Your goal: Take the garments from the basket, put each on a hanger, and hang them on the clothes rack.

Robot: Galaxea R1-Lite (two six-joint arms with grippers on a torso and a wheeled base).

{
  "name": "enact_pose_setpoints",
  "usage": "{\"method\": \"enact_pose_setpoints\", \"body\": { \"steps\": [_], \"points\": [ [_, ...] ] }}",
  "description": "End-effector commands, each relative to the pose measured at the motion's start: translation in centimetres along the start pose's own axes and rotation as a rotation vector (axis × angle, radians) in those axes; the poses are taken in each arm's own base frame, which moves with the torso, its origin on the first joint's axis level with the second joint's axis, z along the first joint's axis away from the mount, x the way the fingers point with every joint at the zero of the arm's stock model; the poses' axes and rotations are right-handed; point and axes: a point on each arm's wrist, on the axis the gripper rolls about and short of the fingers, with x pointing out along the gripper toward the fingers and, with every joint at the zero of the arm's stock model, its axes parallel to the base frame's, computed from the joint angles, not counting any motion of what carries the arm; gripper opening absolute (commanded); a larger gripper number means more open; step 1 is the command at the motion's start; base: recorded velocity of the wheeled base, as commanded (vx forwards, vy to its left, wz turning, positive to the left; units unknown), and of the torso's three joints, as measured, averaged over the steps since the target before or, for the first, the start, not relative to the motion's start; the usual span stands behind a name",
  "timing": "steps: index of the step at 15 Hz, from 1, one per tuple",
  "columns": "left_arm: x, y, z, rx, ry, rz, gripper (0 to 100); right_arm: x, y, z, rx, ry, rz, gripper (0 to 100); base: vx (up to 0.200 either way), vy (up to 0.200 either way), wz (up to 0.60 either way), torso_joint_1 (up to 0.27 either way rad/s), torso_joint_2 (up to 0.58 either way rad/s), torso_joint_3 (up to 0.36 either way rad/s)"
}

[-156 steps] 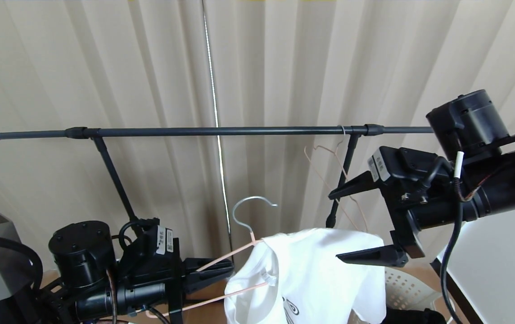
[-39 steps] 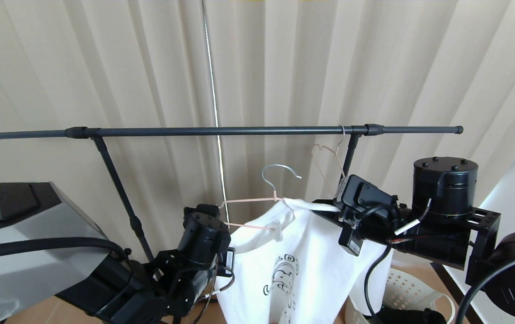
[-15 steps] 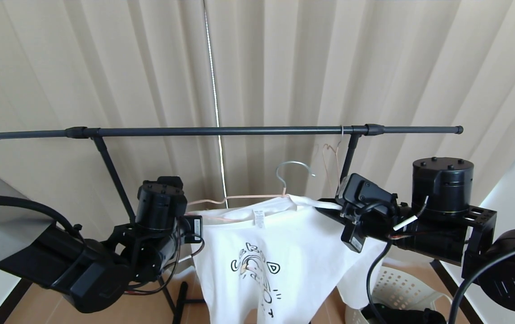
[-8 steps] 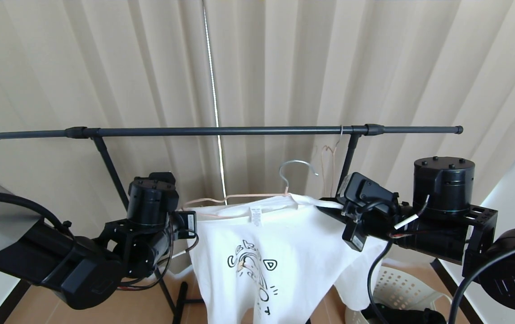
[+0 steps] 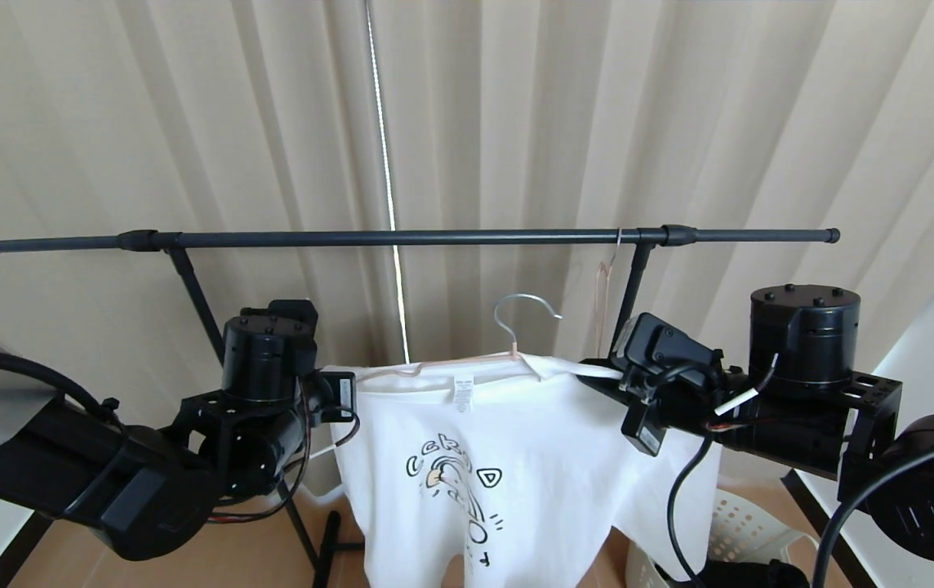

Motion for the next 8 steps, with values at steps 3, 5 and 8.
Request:
{"method": "enact_pose_setpoints", "body": {
  "steps": [3,5,8],
  "points": [
    [-3.1,-3.1,1.8,0.067,-0.089,-0.124,0,0.8,-0.1,-0.2,0.007,0.03,-0.027,0,0.0,0.0,0.0,0.0,0.0,0.0],
    [-4.1,-4.2,1.8,0.106,-0.104,-0.165,0,0.9,0.0,-0.1,0.034,0.028,-0.029,0,0.0,0.0,0.0,0.0,0.0,0.0],
    [-4.7,-5.0,2.0,0.129,-0.119,-0.193,0,1.1,0.2,0.7,0.096,0.005,-0.027,0,0.0,0.0,0.0,0.0,0.0,0.0]
  ]
}}
